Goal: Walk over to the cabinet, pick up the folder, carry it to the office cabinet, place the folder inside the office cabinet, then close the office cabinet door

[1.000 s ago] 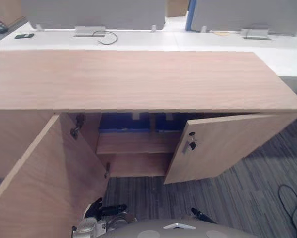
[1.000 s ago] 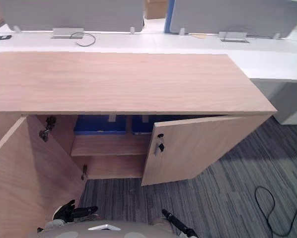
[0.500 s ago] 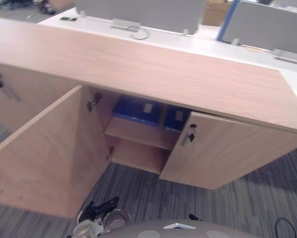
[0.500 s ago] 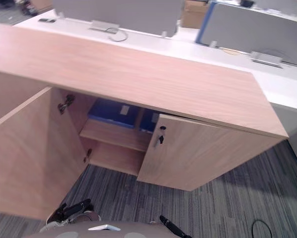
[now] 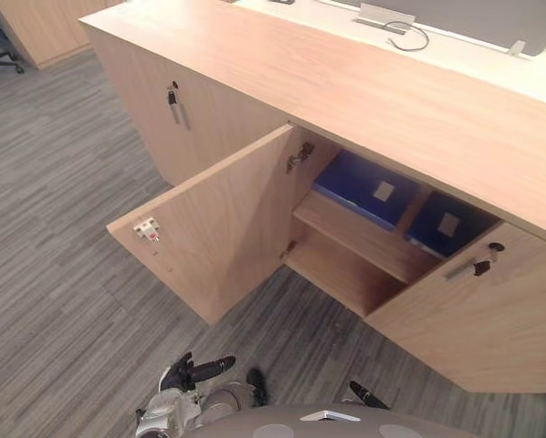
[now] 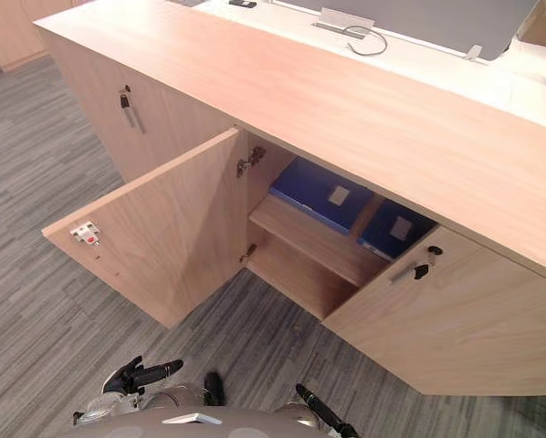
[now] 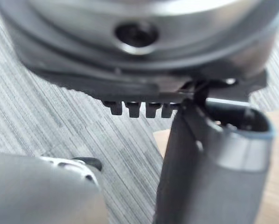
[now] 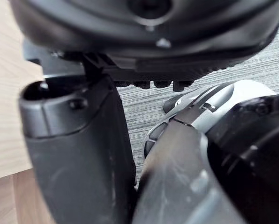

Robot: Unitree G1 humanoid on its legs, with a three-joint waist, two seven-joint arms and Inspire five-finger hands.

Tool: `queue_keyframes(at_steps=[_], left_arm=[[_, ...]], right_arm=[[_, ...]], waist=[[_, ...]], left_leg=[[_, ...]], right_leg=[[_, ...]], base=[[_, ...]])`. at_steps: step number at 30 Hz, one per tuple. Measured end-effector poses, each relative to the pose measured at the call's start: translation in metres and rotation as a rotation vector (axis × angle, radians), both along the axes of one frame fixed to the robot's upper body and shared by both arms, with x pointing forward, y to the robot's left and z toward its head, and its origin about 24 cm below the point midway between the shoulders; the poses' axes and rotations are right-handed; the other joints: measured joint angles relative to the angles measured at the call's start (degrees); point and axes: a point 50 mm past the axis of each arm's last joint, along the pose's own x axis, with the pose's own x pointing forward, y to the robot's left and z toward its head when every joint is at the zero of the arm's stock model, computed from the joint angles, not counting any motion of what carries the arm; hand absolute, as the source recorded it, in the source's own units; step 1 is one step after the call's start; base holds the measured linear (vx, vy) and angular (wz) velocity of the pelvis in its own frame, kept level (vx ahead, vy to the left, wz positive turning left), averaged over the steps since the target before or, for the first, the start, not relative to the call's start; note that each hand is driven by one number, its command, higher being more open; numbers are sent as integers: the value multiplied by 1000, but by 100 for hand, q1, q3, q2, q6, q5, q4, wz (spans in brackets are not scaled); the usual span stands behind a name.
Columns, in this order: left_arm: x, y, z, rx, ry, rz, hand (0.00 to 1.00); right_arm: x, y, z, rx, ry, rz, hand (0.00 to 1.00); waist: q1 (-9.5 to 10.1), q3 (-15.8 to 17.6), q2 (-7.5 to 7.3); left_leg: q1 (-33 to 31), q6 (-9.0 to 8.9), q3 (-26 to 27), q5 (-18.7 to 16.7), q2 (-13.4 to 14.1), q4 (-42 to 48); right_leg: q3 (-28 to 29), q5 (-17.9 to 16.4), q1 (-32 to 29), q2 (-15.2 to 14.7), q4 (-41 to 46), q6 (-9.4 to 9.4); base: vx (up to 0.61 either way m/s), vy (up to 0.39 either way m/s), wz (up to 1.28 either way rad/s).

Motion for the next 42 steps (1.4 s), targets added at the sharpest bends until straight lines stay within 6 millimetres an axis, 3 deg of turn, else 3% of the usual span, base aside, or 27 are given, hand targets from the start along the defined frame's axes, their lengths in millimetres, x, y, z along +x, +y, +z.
queue_keyframes(at_steps=[3, 6, 7, 9, 11, 14, 16, 18, 21, 23, 25, 26, 28, 30, 32, 33, 34, 35, 36, 38, 42], left_arm=[[-4, 0, -1, -10, 7, -5, 100], [-3, -5, -2, -35, 3, -26, 100], [-2, -11, -2, -47, 2, -50, 100], [-2, -12, -2, -39, 8, -83, 100], [-1, -12, -2, -36, 6, -82, 100], [-2, -9, -2, -30, 6, -75, 100], [-2, -8, -2, -33, 5, -63, 100], [-4, -10, -3, -52, 5, -27, 100], [-7, -8, -3, -80, 2, 29, 100], [-8, -5, -3, -85, -1, 61, 100], [-3, -2, -1, -83, -16, 79, 100], [1, -2, 0, -92, -29, 99, 100], [6, -1, 2, -92, -52, 127, 100], [6, 5, 3, -71, -50, 152, 100], [11, 15, 7, -41, -72, 167, 100], [14, 16, 8, -41, -81, 171, 100], [15, 22, 10, -29, -88, 183, 100], [17, 29, 13, -11, -102, 194, 100], [19, 33, 14, -3, -109, 200, 100], [20, 45, 18, 23, -113, 202, 100], [24, 59, 24, 56, -128, 195, 100]], right_arm=[[0, 0, 0, 3, 4, 1, 100], [-3, -1, 0, -2, 7, -3, 100], [-1, -3, 1, -10, -10, -9, 100], [1, 1, 1, 0, -21, -13, 100], [-1, 6, 0, 12, -13, -9, 100], [-6, 8, -2, 29, 7, -8, 100], [-8, 6, -1, 29, 12, -13, 100], [-10, 4, -1, 27, 13, -41, 100], [-23, 6, -2, 38, 45, -79, 100], [-22, 7, -2, 39, 42, -81, 100], [-13, 7, -2, 36, 17, -77, 100], [-10, 5, -2, 31, 11, -77, 100], [-2, -2, 0, 10, -8, -72, 100], [1, -3, 0, 6, -13, -77, 100], [-5, 1, -1, 19, 0, -89, 100], [-8, -1, -1, 15, 4, -99, 100], [-15, 2, -1, 26, 22, -122, 100], [-21, 5, -2, 39, 38, -126, 100], [-23, 6, -2, 43, 42, -128, 100], [-25, 3, -2, 36, 42, -145, 100], [-26, -1, -1, 32, 38, -130, 100]], waist=[[-12, -13, 10], [-66, -19, 26], [-128, -25, 52], [-184, -51, 31], [-151, -90, -30], [-63, -215, -156], [-4, -256, -133], [-50, -207, -146], [-35, -169, -188], [1, -168, -246], [-25, -112, -247], [-27, -45, -240], [10, 70, -83], [-15, 173, -40], [-37, 98, -227], [-52, 112, -146], [-67, 71, -136], [-111, -52, -240], [-125, -70, -216], [-175, -148, 7], [-184, -230, 115]], left_leg=[[356, 2, 19, 220, -60, -571], [669, 43, -196, 350, -160, -935], [743, 88, -427, 380, -204, -938], [757, 93, -699, 401, -228, -910], [749, 74, -919, 436, -260, -919], [730, -45, -1085, 509, -353, -1020], [736, -101, -1084, 621, -326, -1195], [766, -174, -1158, 800, -285, -1399], [993, -261, -1296, 852, -144, -1510], [1019, -341, -1352, 809, -50, -1443], [653, -383, -1426, 584, -31, -896], [241, -390, -1392, 221, 22, -279], [-181, -344, -1174, -188, 220, 506], [-213, -320, -1042, -274, 251, 586], [-127, -267, -485, -283, 323, 419], [-185, -325, -392, -199, 418, 419], [-62, -339, -413, -15, 278, 87], [162, -304, -440, 233, 134, -489], [266, -299, -469, 376, 99, -762], [760, -286, -514, 895, 98, -1772], [871, -248, -498, 920, 78, -1813]], right_leg=[[13, 187, -16, -40, 209, -7], [-66, 195, -125, -237, 991, -8], [188, 169, -397, -349, 1719, -21], [881, -144, -531, -211, 2018, -112], [1176, -340, -509, -25, 1698, -15], [1098, -257, -423, 102, 635, 53], [1090, -287, -333, 198, 209, 98], [990, -327, -200, 283, -61, 192], [859, -310, 81, 406, -119, 160], [859, -271, 183, 511, -148, 99], [826, -271, 131, 530, -144, 99], [730, -275, 38, 557, -137, 94], [691, -299, -33, 659, -117, 58], [717, -308, -52, 652, -83, 54], [678, -298, -154, 434, -208, 57], [633, -295, -154, 481, -183, 67], [648, -242, -164, 445, -187, 68], [684, -93, -105, 392, -327, 3], [686, -4, -92, 394, -379, -38], [726, 302, -65, 482, -463, -145], [865, 475, -26, 499, -439, -93]], base=[[49, 33, -8], [62, 29, 37], [80, 23, 70], [100, -13, 88], [68, -54, 74], [70, -130, 33], [50, -154, -11], [34, -188, 8], [35, -146, 23], [-5, -106, 16], [-68, -44, 22], [-102, 1, 12], [-104, 37, -10], [-67, 67, -10], [-34, 103, 11], [6, 100, 24], [75, 47, 25], [126, 61, 23], [157, 77, 20], [142, 100, 10], [91, 59, -1]])
